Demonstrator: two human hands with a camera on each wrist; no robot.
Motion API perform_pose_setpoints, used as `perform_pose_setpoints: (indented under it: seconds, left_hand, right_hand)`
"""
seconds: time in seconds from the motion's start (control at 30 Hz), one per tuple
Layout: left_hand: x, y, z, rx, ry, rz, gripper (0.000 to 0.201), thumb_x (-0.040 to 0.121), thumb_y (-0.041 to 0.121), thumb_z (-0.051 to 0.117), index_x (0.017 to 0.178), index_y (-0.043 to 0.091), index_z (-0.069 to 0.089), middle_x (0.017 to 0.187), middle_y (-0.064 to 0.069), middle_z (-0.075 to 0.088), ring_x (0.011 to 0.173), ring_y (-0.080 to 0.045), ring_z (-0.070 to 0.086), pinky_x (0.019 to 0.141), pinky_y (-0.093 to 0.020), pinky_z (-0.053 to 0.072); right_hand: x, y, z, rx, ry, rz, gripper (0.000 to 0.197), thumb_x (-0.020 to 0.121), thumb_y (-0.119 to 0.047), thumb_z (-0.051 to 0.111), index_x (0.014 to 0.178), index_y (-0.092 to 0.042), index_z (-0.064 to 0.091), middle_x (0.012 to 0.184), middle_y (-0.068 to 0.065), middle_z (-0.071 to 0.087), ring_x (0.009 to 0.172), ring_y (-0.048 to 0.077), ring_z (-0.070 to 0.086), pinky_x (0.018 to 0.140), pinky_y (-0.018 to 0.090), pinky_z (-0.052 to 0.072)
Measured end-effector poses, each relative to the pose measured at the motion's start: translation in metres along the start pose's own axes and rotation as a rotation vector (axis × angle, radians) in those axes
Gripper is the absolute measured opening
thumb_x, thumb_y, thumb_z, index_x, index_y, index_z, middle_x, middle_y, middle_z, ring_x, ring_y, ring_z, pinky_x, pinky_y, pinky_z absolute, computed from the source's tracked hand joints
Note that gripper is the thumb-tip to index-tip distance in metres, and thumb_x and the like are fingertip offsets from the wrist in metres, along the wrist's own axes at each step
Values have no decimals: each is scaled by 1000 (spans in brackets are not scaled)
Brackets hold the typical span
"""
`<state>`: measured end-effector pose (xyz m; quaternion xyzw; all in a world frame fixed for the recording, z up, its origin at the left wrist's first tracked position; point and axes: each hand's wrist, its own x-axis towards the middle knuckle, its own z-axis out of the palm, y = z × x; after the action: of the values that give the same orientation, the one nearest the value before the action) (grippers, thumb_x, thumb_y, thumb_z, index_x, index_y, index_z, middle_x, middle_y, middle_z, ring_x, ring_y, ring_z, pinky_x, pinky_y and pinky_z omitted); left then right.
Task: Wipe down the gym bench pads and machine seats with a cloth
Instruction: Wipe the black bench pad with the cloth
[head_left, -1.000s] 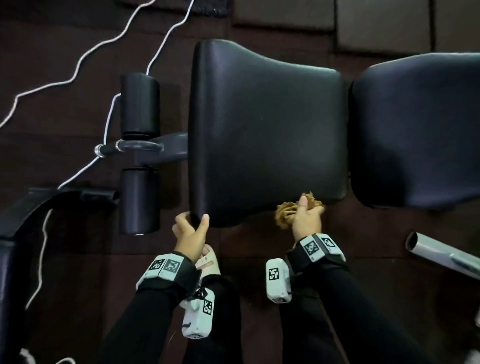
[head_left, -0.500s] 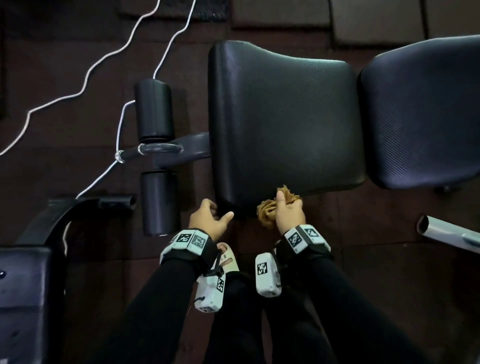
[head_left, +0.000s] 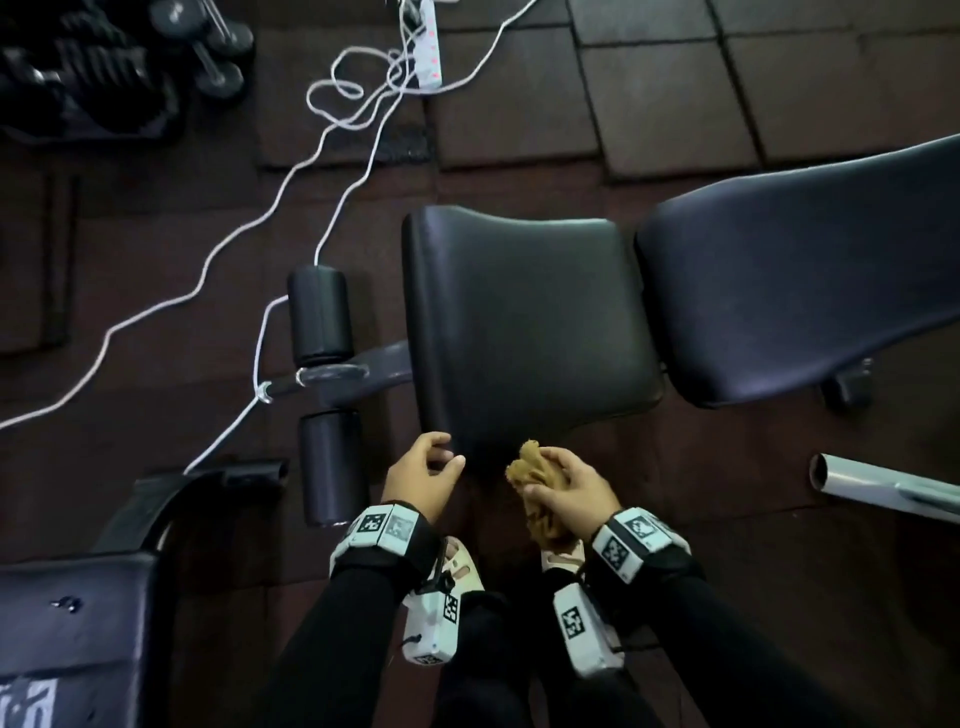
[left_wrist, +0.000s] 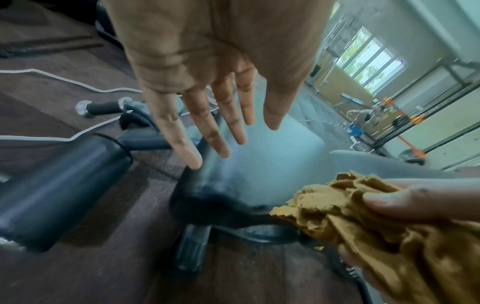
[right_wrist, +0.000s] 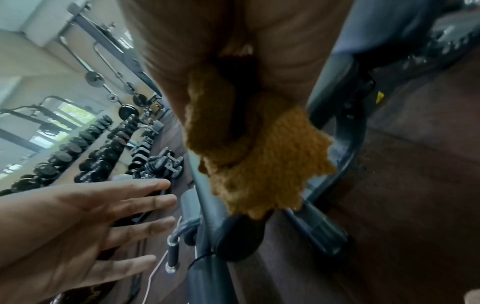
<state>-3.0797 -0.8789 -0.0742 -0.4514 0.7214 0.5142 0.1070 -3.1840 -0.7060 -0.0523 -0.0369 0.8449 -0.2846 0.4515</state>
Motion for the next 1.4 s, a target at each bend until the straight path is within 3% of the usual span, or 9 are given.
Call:
perform_pose_setpoints:
  seconds: [0.1, 0.27, 0.47, 0.73, 1.0, 1.23, 1.4]
  left_hand:
    - [-29, 42, -16, -52, -6, 96, 25, 84, 22, 69, 107, 28, 64, 87, 9, 66, 72, 4, 58, 63, 0, 38]
    - [-85, 97, -40, -71, -34, 244, 26, 81, 21, 73, 103, 32, 65, 89, 10, 67, 66, 5, 60, 65, -3, 43]
    - [-145, 130, -58, -53, -31, 367, 33, 78, 17, 76, 98, 40, 62, 89, 9, 66, 60, 3, 57, 63, -6, 42]
    - [-194, 154, -78, 15, -42, 474, 33, 75, 17, 77, 97, 39, 64, 92, 8, 64, 59, 2, 55, 68, -8, 43]
    - [-219, 158, -93, 70, 13, 516, 33, 74, 21, 78, 99, 39, 65, 93, 10, 65, 69, -14, 62, 75, -16, 48]
    - [-235, 146, -97, 77, 17, 525, 33, 74, 26, 77, 99, 43, 63, 95, 15, 64, 67, -5, 62, 74, -17, 50]
    - [-242, 135, -99, 91, 13, 513, 34, 75, 29, 76, 99, 46, 60, 97, 16, 63, 69, -3, 61, 74, -19, 52]
  right_hand:
    - [-31, -15, -38, -24, 18, -109, 48, 72, -23, 76, 116, -33, 59, 98, -11, 67, 98, 8, 62, 85, 17, 44]
    - [-87, -35, -91, -79, 49, -246, 46, 69, -20, 74, 102, -47, 57, 95, -15, 69, 92, 1, 63, 84, 16, 48]
    - [-145, -54, -128, -88, 63, -377, 45, 67, -25, 74, 94, -57, 55, 90, -21, 69, 87, -9, 61, 81, 13, 48]
    - [-201, -68, -153, -28, 67, -527, 43, 70, -23, 75, 106, -41, 61, 94, -19, 69, 90, -9, 62, 81, 8, 45]
    - [-234, -78, -168, -47, 78, -623, 42, 70, -21, 74, 99, -47, 60, 94, -17, 70, 89, -5, 63, 83, 17, 49]
    - [-252, -83, -161, -47, 86, -670, 41, 70, -16, 75, 103, -39, 63, 94, -17, 70, 90, -3, 64, 86, 20, 49]
    - [-256, -83, -152, -39, 53, -676, 41, 71, -13, 75, 102, -38, 64, 94, -18, 71, 89, -3, 65, 82, 15, 48]
